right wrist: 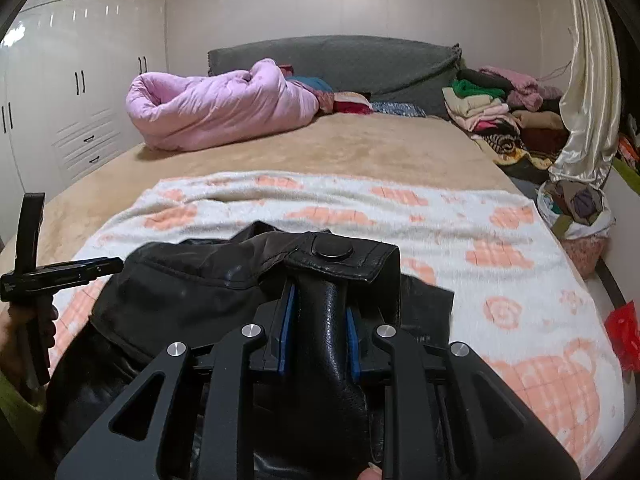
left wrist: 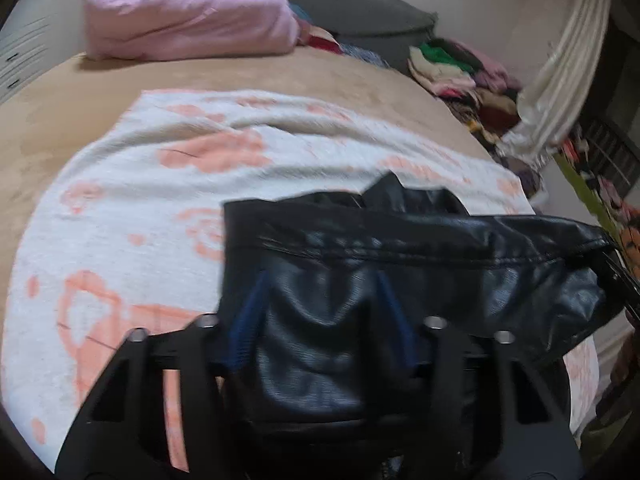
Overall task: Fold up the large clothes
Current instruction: 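Fold the hem up toward the collar with both tools and release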
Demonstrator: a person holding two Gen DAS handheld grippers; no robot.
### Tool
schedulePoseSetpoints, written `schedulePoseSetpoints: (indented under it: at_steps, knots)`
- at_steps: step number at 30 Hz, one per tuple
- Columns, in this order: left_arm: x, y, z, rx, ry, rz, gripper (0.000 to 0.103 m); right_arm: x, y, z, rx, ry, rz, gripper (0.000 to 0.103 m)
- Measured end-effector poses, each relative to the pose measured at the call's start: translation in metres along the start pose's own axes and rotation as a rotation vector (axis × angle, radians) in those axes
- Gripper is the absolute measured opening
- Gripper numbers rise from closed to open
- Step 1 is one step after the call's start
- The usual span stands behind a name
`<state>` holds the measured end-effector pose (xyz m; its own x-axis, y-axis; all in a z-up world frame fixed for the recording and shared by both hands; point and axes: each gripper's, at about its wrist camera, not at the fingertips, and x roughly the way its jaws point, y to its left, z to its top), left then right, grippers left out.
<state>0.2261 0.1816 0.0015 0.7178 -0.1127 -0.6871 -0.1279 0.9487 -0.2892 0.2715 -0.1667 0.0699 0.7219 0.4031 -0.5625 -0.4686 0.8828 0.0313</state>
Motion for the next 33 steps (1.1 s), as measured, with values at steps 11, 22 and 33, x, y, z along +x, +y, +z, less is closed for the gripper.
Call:
schedulePoseSetpoints:
  at_steps: [11,22,33]
  knots:
    - [0.037,-0.006,-0.018,0.01,0.15,-0.006,0.019,0.006,-0.003,-0.002,0.002,0.011,-0.011,0.02]
    - [0.045,-0.008,-0.025,0.024,0.177,0.004,0.018,0.022,-0.014,-0.012,0.019,0.062,-0.04,0.023]
    - [0.045,-0.011,-0.025,0.039,0.176,0.016,0.018,0.029,-0.031,-0.03,0.087,0.121,-0.097,0.056]
